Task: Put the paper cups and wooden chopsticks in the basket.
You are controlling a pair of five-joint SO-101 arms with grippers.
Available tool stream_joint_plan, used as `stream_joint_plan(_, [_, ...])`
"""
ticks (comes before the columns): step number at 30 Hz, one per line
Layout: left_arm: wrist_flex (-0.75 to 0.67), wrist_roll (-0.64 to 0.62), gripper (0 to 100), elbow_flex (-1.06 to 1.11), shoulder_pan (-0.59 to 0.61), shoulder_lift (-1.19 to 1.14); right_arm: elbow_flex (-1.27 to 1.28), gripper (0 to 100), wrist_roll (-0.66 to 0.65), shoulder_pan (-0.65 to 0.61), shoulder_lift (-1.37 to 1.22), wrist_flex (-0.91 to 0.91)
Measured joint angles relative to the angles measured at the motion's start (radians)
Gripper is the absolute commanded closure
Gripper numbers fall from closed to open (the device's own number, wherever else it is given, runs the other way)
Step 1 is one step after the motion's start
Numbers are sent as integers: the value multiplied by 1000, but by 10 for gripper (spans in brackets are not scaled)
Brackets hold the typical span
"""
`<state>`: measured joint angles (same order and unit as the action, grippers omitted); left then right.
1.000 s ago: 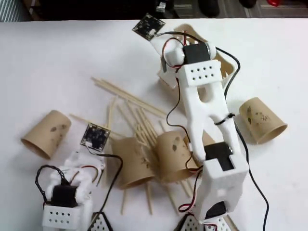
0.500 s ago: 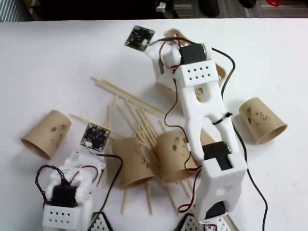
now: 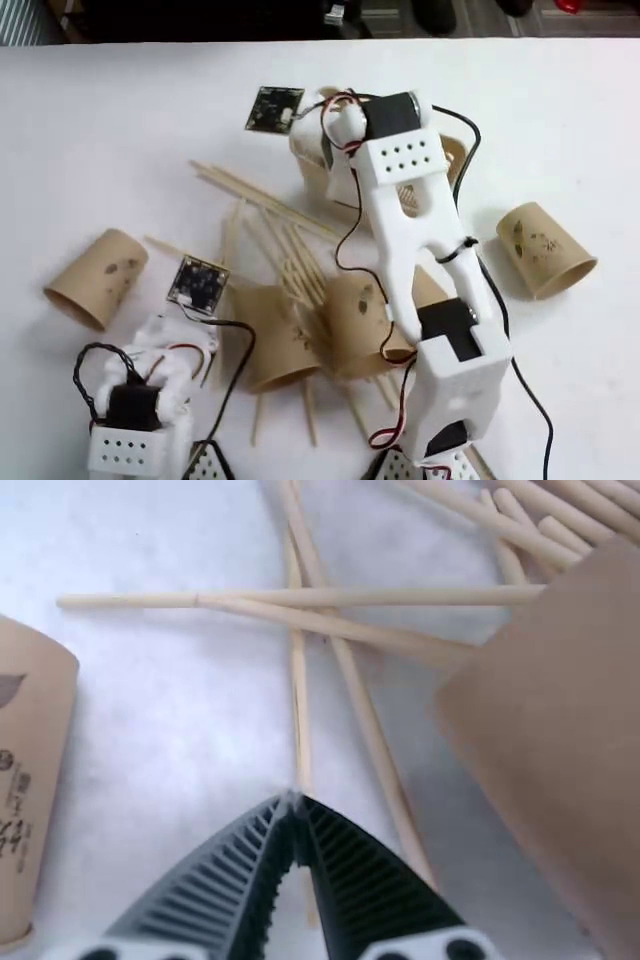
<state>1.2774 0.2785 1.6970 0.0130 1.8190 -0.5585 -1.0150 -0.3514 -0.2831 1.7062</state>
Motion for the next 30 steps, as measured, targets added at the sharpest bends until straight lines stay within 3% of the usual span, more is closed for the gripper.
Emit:
stream_joint_plan(11, [0, 0, 975, 0, 0, 0, 307, 980, -133, -46, 235, 0])
stream_joint_plan(18, [0, 0, 975, 0, 0, 0, 322, 970, -144, -46, 279, -23])
stream_joint_plan(22, [0, 0, 975, 0, 0, 0, 322, 846, -123, -41, 279, -89])
stream_joint_plan(26, [0, 0, 975, 0, 0, 0, 322, 703, 5, -23, 281, -144])
stream_joint_plan(30, [0, 0, 975, 0, 0, 0, 322, 642, 77, -14, 285, -166])
